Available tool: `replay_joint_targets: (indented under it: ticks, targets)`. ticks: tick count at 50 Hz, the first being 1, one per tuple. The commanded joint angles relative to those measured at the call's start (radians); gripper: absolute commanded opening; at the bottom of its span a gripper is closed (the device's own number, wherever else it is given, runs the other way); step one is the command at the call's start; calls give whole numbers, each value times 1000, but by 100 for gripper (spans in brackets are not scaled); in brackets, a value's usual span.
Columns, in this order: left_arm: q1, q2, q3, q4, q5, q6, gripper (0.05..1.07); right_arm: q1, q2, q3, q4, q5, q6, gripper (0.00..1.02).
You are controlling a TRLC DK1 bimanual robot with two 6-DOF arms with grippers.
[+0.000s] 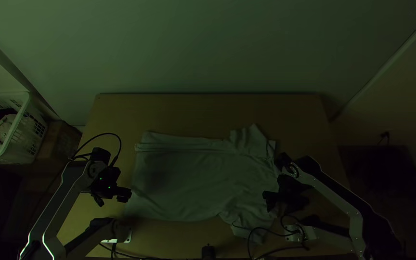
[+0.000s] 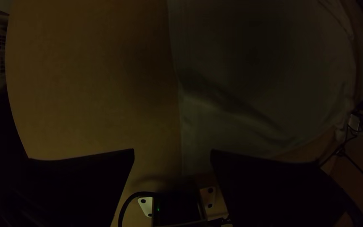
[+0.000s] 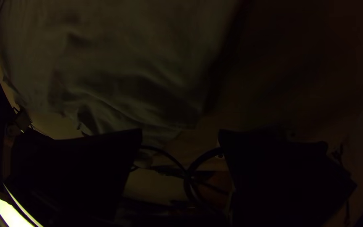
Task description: Fold the t-shirt
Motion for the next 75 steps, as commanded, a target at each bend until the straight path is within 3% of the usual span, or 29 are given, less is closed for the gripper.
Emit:
replay_joint_targets:
  ticks: [1,5,14,24,29,34,46,67,71,75]
  targets:
    - [-6,23,10,-24,-5,27,93,8,66,-31,2,-25,-21,80]
    - [-6,34,20,-24,-5,30,93,9,106,-39,20,-45,-38,80]
    - [-6,51,30,-24,-6,37,93,38,134,-51,83,-46,-62,55]
    - [-6,84,33,0,-32,40,93,65,211,-54,83,-46,-84,53]
    - [-12,127,43,-1,-35,42,93,91,217,-42,99,-45,-122,18]
    - [-52,164,32,-9,-58,30,93,94,212,-44,113,-42,-130,3]
    - [-199,227,-25,-61,-111,13,93,71,208,-42,119,-39,-136,3]
    - [-253,397,-25,-46,-114,17,92,58,215,-39,119,-40,-141,3]
    - [-263,402,-28,-43,-101,24,83,58,217,-39,119,-39,-141,3]
    - [-274,411,-28,-41,-94,25,82,58,217,-39,119,-39,-141,3]
